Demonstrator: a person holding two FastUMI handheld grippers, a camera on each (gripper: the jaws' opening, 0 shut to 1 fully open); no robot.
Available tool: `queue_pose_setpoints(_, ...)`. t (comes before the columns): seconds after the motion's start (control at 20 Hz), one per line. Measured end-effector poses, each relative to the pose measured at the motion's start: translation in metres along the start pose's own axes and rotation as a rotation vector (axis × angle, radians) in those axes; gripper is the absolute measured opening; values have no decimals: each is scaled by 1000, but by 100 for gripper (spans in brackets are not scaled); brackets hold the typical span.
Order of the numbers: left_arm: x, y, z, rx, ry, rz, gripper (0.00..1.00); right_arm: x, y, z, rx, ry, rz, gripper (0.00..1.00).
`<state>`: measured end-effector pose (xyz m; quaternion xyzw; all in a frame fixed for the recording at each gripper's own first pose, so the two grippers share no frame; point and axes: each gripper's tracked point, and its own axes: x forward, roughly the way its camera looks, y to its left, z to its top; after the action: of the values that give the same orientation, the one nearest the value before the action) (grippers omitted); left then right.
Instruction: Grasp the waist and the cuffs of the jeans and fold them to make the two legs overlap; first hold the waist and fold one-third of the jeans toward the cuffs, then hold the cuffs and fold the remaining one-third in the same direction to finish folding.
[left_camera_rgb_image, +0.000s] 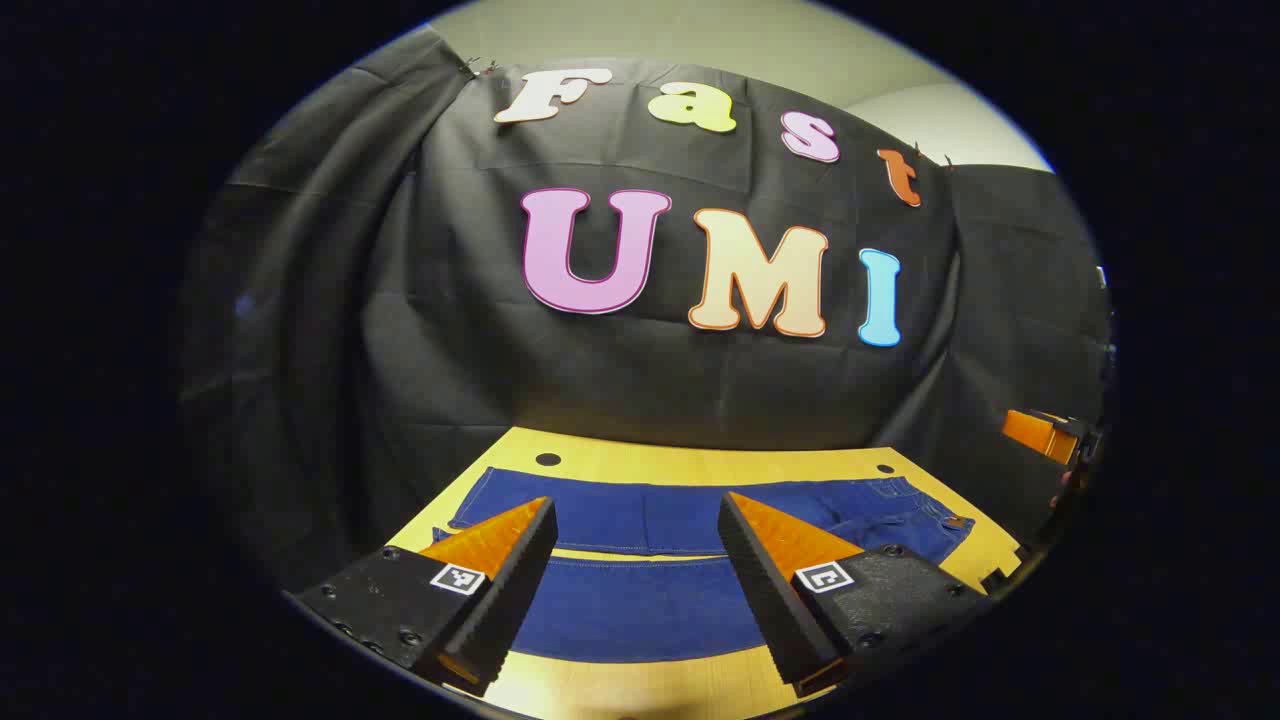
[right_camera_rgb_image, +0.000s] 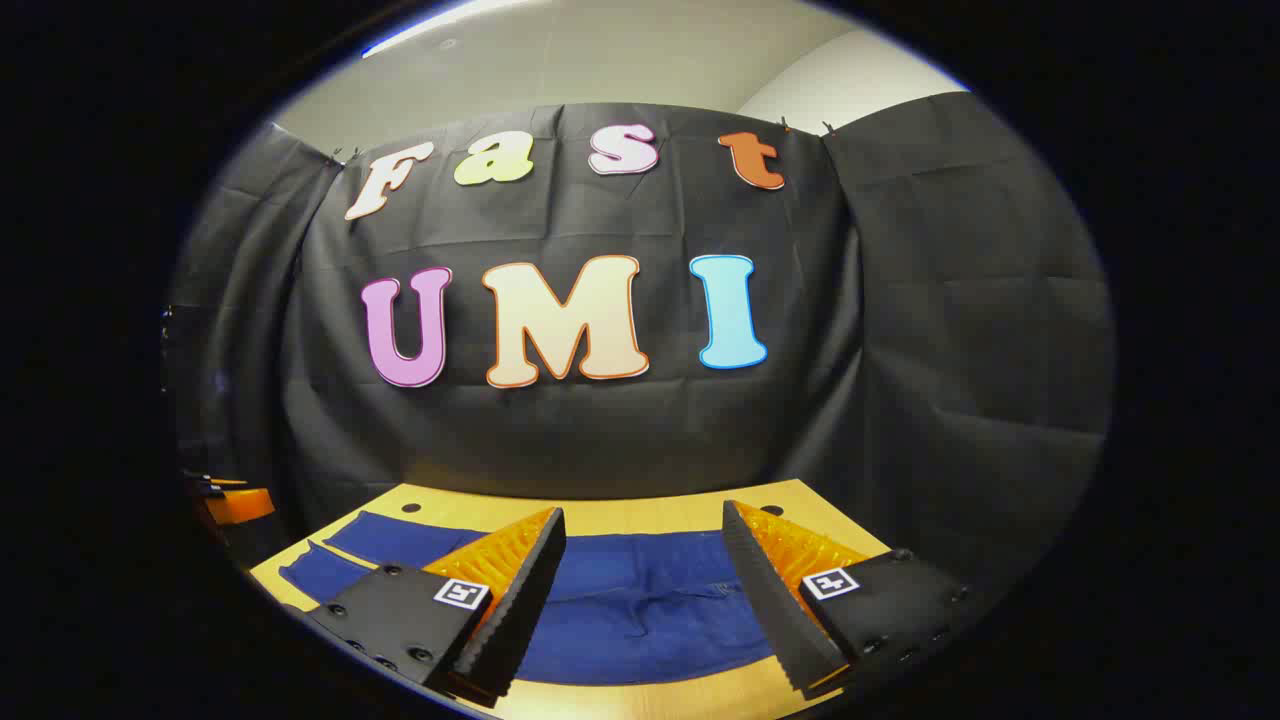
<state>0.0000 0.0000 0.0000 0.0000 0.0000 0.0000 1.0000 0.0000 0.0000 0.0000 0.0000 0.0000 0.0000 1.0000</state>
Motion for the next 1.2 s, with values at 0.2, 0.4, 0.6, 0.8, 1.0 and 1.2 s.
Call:
queue_pose_setpoints(0.2,0,-5,6,5,-11,-20,96,-4,1,-14,8,33,1,98)
queue_pose_setpoints(0.4,-1,-1,6,-2,-3,-12,96,-2,0,-20,-17,46,1,98)
queue_pose_setpoints(0.6,-1,7,2,-5,13,-3,96,4,-1,-22,-18,58,-4,97)
queue_pose_setpoints(0.8,-1,14,-2,12,13,-5,96,5,6,-26,-32,70,13,94)
queue_pose_setpoints(1.0,1,25,-33,-37,78,-25,96,6,11,-37,-22,105,26,94)
queue_pose_setpoints(1.2,-4,51,-88,-63,225,-40,96,2,12,-48,-42,145,33,98)
